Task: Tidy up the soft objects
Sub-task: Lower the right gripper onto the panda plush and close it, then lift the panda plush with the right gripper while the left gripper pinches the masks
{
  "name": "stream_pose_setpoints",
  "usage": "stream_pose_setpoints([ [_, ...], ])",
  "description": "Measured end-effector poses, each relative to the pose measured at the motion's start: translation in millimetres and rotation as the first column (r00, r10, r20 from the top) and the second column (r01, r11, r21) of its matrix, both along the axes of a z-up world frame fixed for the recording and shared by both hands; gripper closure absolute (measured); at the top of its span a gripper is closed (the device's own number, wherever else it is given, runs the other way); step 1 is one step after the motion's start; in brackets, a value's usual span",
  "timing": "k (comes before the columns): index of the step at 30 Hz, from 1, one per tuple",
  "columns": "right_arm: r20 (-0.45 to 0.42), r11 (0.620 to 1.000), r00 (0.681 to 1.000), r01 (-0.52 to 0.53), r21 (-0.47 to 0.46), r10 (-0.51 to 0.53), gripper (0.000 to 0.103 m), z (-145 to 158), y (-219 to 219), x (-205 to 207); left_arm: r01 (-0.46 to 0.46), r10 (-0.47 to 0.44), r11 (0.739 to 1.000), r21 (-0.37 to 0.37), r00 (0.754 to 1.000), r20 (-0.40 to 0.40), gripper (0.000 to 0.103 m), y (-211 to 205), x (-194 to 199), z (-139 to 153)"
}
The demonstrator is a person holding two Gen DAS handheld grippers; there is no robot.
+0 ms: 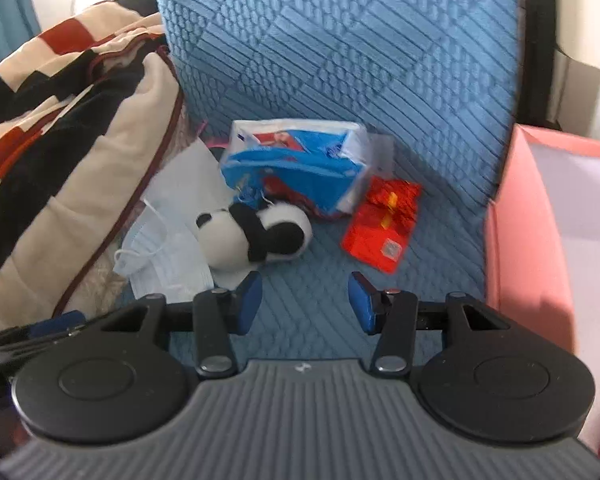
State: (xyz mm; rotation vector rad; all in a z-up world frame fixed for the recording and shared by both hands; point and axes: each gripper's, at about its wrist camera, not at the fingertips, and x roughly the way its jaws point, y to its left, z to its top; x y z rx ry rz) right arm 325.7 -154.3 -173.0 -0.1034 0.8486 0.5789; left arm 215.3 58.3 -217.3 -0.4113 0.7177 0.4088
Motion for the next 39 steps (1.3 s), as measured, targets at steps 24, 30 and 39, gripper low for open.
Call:
stream_pose_setpoints([
  [24,-0.037,0.992,0.993,-0.116,-0.058,0.114,0.055,-38.8,56.4,61.3,0.0,0.003,0.997,0.074,0.999,-0.049,0.048,-2.8,35.0,-37.4],
  [30,-0.029,0.986,0.989,-0.145,-0.079,0.143,0.07,-36.7,63.1,57.7,-0.001,0.006,0.998,0.069,0.997,-0.073,0.091,1.8,34.0,-40.2],
  [39,-0.008,0.981,0.99,-0.138,-0.138,0.138,0.075,-27.5,59.0,42.7,0.005,-0.005,1.0,0.018,0.999,-0.039,0.096,6.4,19.3,-29.8],
])
